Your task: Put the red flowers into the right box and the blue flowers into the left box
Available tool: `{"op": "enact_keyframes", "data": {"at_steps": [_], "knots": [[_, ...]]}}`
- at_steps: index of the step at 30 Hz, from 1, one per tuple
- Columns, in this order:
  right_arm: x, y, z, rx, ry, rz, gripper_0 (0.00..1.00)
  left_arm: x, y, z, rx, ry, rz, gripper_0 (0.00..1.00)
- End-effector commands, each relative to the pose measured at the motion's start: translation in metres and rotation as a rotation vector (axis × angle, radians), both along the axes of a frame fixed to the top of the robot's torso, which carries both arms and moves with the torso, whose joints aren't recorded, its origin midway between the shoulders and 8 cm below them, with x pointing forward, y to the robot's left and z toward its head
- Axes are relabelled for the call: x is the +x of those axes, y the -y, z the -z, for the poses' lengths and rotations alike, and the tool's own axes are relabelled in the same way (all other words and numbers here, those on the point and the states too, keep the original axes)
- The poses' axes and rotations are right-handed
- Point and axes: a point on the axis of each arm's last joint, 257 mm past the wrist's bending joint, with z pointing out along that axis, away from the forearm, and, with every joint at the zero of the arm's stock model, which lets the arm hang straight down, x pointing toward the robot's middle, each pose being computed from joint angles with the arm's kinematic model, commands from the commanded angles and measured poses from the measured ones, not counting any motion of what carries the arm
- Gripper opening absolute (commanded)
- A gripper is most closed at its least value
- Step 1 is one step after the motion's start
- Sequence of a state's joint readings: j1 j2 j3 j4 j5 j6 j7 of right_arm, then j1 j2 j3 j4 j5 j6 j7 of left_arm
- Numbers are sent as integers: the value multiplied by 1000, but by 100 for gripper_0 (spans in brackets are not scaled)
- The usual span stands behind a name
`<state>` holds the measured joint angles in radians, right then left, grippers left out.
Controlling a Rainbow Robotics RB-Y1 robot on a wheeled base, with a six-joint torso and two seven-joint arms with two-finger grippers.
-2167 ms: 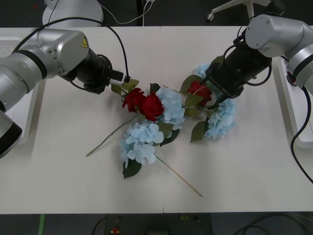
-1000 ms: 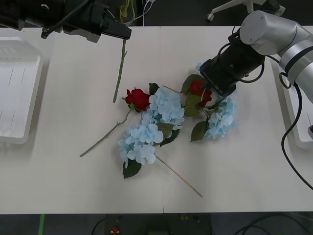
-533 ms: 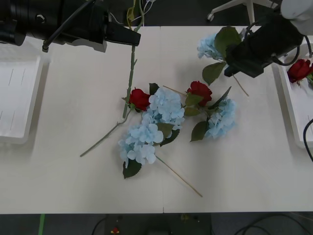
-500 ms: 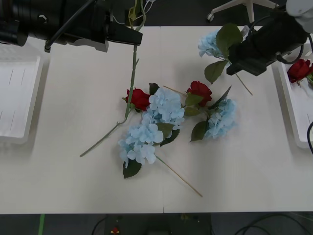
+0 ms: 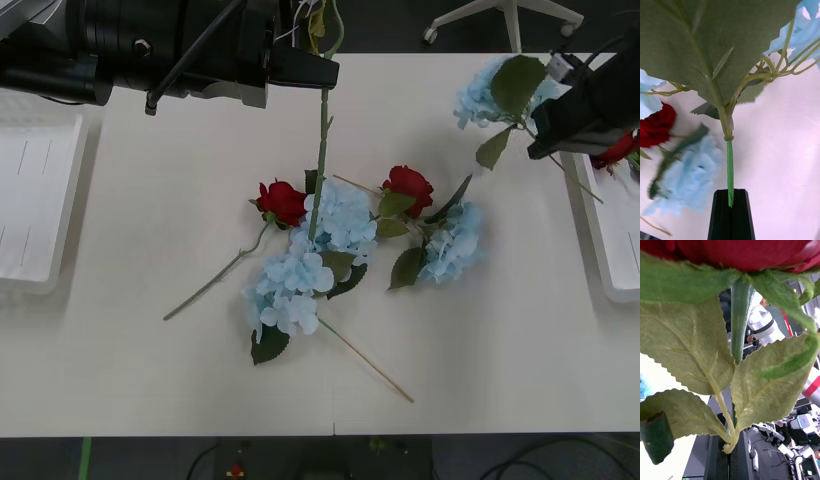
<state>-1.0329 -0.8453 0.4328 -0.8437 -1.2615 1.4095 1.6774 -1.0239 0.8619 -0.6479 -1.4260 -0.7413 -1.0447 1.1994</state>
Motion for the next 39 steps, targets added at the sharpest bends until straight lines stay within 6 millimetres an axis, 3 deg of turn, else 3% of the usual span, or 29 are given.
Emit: {"op": "enact_keyframes", "data": {"at_steps": [1,6,11,13,15,19,24,33,39], "knots": [[-19,38,29,-122,-36,-35,0,-9,8,-3,-15,37,28,0],[-33,46,65,-169,-83,-46,0,-11,9,-5,-17,37,33,0],[-39,51,88,-203,-96,-59,0,-14,10,-5,-17,36,39,0],[-40,50,92,-203,-97,-66,16,-14,10,-5,-16,36,39,0],[-42,48,93,-195,-101,-69,40,-15,11,-5,-16,35,41,0],[-44,47,93,-180,-109,-78,62,-16,11,-6,-16,31,43,0],[-46,47,80,-144,-87,-129,78,-16,11,-6,-16,31,43,0],[-57,59,20,-38,14,-315,83,-16,11,-6,-16,31,43,0],[-71,22,-13,158,106,-450,83,-16,11,-6,-16,31,43,0]]}}
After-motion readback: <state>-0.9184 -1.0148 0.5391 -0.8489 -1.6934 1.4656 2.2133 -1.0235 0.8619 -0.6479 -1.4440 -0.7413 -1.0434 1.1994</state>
